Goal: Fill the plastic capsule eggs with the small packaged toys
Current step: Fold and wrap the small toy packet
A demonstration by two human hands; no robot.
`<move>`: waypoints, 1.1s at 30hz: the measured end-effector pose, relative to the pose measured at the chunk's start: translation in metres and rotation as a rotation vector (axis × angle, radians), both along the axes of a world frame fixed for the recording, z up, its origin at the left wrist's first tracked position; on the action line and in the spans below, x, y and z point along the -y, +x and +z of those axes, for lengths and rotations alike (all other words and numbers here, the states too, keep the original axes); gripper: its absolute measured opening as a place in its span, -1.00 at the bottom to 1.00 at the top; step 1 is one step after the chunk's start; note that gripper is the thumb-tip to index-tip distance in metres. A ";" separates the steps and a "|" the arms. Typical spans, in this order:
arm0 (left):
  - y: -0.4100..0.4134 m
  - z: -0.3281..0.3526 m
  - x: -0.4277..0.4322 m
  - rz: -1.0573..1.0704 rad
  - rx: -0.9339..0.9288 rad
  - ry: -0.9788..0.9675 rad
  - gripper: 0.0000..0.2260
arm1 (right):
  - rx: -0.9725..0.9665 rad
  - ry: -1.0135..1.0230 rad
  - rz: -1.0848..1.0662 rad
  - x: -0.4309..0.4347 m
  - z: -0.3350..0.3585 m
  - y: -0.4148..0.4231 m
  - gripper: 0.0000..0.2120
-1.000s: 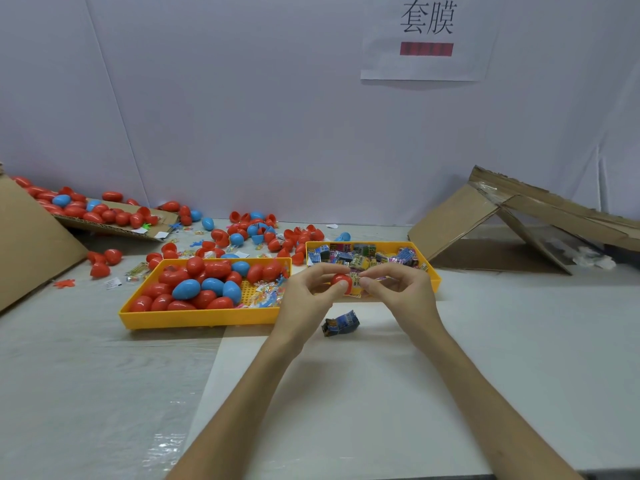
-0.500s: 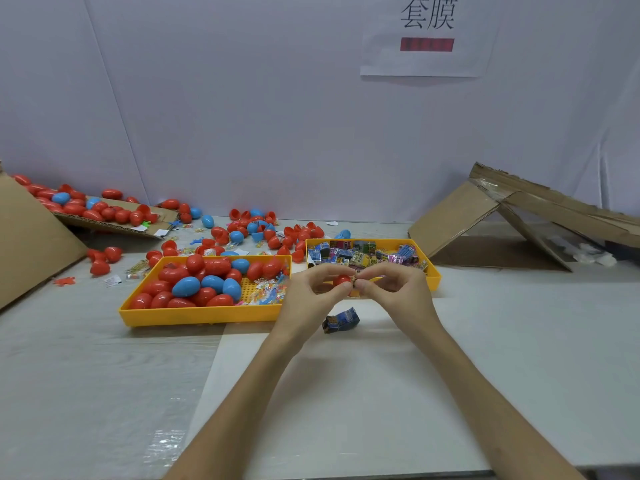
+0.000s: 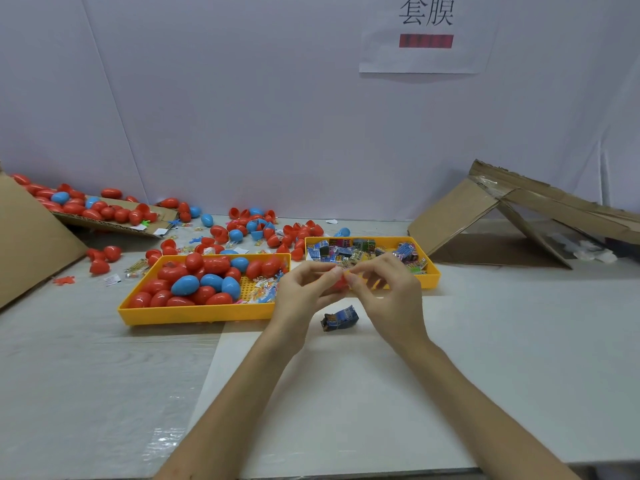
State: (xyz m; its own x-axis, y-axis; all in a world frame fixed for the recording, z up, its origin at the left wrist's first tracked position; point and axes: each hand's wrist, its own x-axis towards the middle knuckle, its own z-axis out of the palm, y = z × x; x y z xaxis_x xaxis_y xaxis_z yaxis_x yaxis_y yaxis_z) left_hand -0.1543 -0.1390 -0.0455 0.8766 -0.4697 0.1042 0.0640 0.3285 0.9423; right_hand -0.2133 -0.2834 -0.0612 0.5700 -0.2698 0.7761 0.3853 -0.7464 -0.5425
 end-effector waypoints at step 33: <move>-0.007 -0.004 0.004 -0.245 -0.374 -0.372 -0.74 | 0.197 -0.179 -0.092 -0.013 -0.007 -0.001 -0.62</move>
